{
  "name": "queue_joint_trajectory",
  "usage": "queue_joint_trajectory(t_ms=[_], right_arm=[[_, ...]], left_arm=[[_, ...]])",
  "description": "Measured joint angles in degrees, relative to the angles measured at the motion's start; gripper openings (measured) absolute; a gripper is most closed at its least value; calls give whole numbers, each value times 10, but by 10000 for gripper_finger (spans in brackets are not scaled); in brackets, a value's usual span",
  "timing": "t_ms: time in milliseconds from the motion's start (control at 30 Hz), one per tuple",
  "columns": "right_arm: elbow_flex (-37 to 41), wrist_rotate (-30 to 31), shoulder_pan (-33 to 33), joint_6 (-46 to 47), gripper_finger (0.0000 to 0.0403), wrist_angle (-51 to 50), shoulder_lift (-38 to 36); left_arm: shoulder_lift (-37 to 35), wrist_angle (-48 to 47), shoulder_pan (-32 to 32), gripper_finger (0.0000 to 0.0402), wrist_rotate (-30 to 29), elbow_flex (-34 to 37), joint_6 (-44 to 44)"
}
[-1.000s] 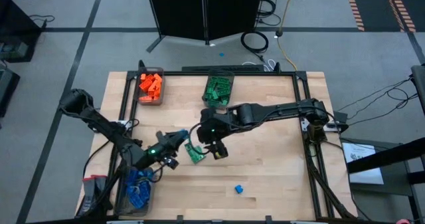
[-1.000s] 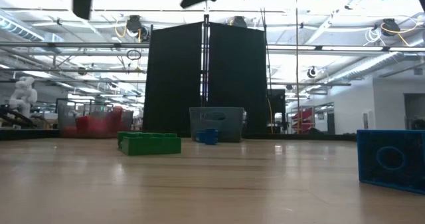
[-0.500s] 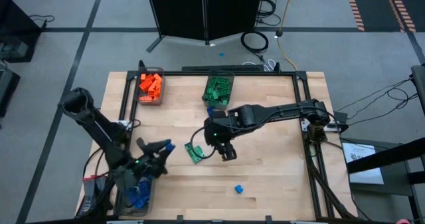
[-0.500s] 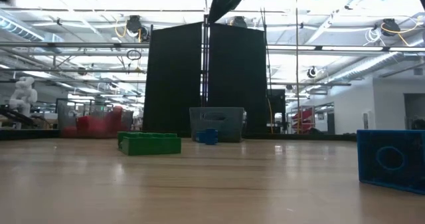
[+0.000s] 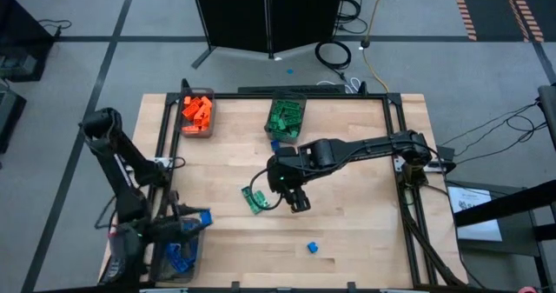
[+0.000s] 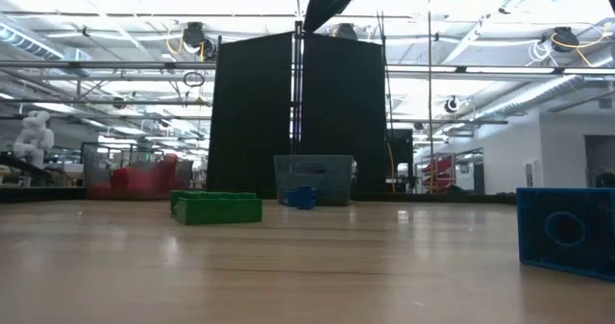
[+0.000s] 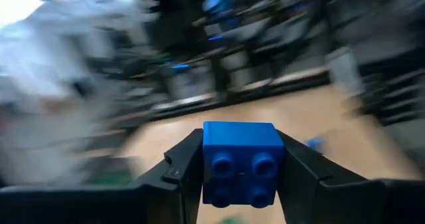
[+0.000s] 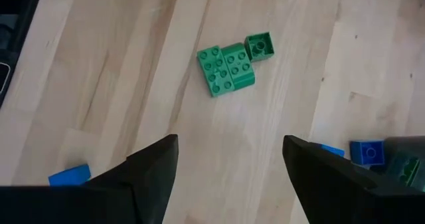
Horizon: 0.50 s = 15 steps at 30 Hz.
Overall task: Sort blocks
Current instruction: Put the blue game piece into the bottom left black transparent bin
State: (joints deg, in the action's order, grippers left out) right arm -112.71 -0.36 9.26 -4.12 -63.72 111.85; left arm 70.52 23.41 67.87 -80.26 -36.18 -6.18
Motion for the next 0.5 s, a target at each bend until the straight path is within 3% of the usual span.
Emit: queue_joint_trajectory(t_ms=[133, 233, 367, 500], right_arm=[[0, 0, 0, 4, 265, 0, 0], [0, 0, 0, 5, 265, 0, 0], [0, 0, 0, 5, 265, 0, 0], [0, 0, 0, 5, 265, 0, 0]], left_arm=[[-65, -15, 17, 145, 132, 0, 91], [-117, -143, 27, 145, 208, -9, 208], [-173, -449, 24, 145, 335, -31, 532], [-187, -666, 10, 145, 505, -32, 839]])
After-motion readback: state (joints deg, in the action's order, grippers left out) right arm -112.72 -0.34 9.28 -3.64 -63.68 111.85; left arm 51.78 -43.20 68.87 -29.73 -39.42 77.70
